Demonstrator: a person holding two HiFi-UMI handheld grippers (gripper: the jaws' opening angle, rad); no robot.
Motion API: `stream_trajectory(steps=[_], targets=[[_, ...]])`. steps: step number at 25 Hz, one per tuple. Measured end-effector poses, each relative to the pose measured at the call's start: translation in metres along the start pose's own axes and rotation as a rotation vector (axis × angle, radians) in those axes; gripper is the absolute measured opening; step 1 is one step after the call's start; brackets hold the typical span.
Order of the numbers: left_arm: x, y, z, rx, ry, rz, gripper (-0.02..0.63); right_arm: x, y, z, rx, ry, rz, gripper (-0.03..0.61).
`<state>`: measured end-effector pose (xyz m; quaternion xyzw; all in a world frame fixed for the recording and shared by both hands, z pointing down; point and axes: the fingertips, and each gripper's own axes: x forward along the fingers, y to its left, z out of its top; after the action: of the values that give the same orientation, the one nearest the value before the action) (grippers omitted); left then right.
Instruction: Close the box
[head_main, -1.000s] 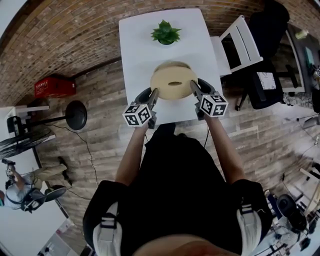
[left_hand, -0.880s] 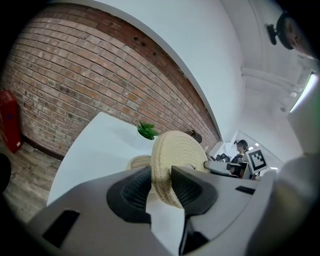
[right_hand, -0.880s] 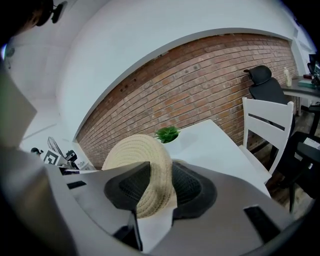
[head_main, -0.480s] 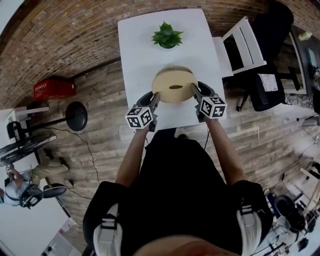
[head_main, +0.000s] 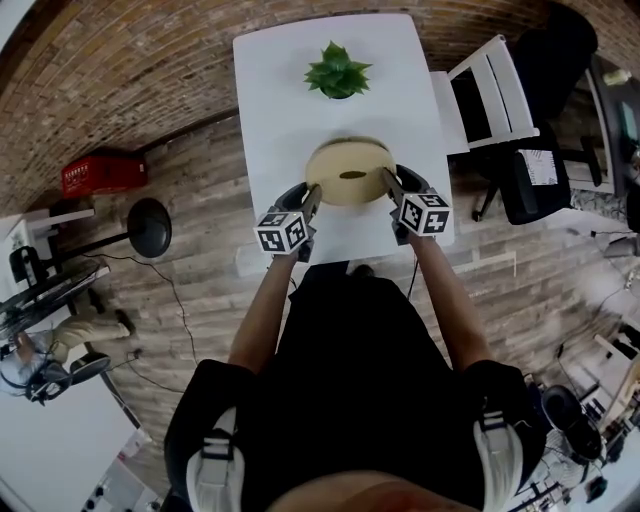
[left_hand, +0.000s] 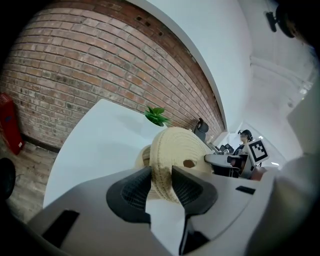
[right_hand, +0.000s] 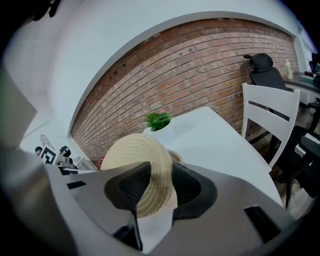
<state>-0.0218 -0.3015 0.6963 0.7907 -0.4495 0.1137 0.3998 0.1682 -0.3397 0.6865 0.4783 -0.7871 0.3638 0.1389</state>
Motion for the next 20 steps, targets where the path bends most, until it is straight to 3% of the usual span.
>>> stream_trajectory(steps=[20], targets=[[0.026,0.015,0.001,0.006,0.052,0.019,0.141,0.029,-0.02,0.0,0.016,0.037,-0.045,0.133]])
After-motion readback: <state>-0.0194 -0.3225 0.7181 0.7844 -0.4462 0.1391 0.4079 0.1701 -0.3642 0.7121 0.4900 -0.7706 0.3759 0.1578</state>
